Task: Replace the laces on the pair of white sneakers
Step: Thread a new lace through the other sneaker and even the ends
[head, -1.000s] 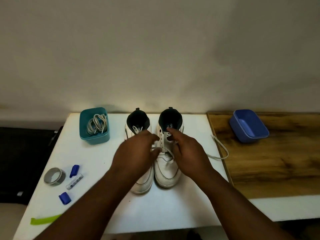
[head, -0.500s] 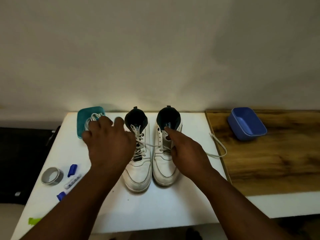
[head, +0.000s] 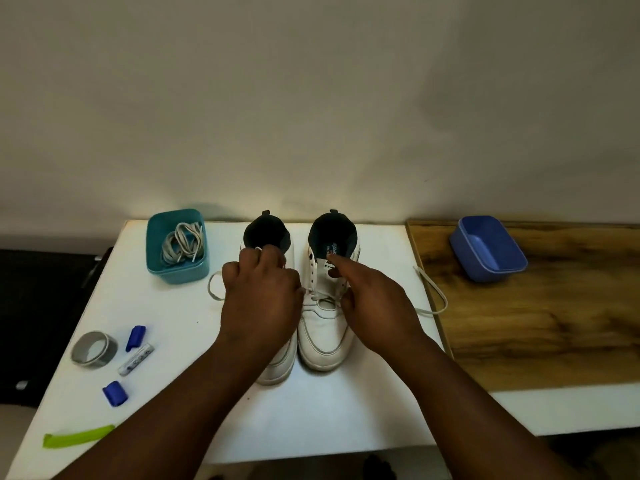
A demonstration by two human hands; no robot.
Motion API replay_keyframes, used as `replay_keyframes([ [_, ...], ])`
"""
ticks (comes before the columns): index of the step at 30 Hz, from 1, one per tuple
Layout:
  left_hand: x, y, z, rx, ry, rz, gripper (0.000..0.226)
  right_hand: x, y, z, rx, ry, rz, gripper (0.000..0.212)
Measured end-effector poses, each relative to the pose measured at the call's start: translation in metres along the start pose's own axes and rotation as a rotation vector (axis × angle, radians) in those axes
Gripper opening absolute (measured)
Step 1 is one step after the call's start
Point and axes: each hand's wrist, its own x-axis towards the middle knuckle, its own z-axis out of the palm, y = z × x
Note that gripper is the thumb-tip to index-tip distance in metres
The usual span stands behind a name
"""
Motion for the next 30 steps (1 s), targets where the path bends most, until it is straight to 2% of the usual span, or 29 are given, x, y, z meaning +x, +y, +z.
replay_keyframes([
  [2,-0.004,0.006,0.002,-0.033,-0.043,0.019,0.022,-0.003,-0.001,0.002,0.097,0.057,0.007,0.063],
  [4,-0.008,0.013,0.004,-0.061,-0.063,0.054,0.023,-0.006,0.001,0.002,0.165,0.177,0.076,0.052],
  [6,-0.009,0.017,0.004,-0.075,-0.055,0.061,0.024,-0.007,0.007,0.001,0.124,0.224,0.284,0.026],
  [7,-0.009,0.017,0.004,-0.08,-0.047,0.063,0.024,-0.005,0.011,-0.001,0.152,0.166,0.442,0.02],
  [10,-0.009,0.016,0.003,-0.099,-0.047,0.071,0.025,0.0,0.017,-0.004,0.569,-0.153,0.905,0.064],
  [11,-0.009,0.015,0.002,-0.105,-0.069,0.066,0.027,0.0,0.017,-0.002,0.658,-0.208,0.984,0.069],
  [13,-0.008,0.014,0.002,-0.116,-0.129,0.054,0.029,0.004,0.018,0.007,0.698,-0.212,1.015,0.065],
  [16,-0.005,0.011,0.004,-0.106,-0.164,0.065,0.029,0.011,0.018,0.017,0.776,-0.113,0.968,0.04],
  [20,-0.005,0.003,0.004,-0.167,-0.145,0.066,0.024,0.018,0.024,0.015,1.113,0.096,1.049,0.017],
  [23,-0.002,0.003,0.002,-0.168,-0.142,0.059,0.028,0.018,0.029,0.01,1.549,0.181,1.117,0.013],
  [26,-0.001,0.004,0.002,-0.169,-0.145,0.046,0.025,0.02,0.037,0.004,1.855,0.279,1.06,0.016],
  [28,-0.001,0.004,0.001,-0.174,-0.163,0.034,0.025,0.022,0.04,-0.008,1.887,0.35,1.001,0.017],
  [30,-0.001,0.004,-0.001,-0.163,-0.186,0.026,0.026,0.021,0.04,-0.024,1.807,0.487,0.969,0.018],
])
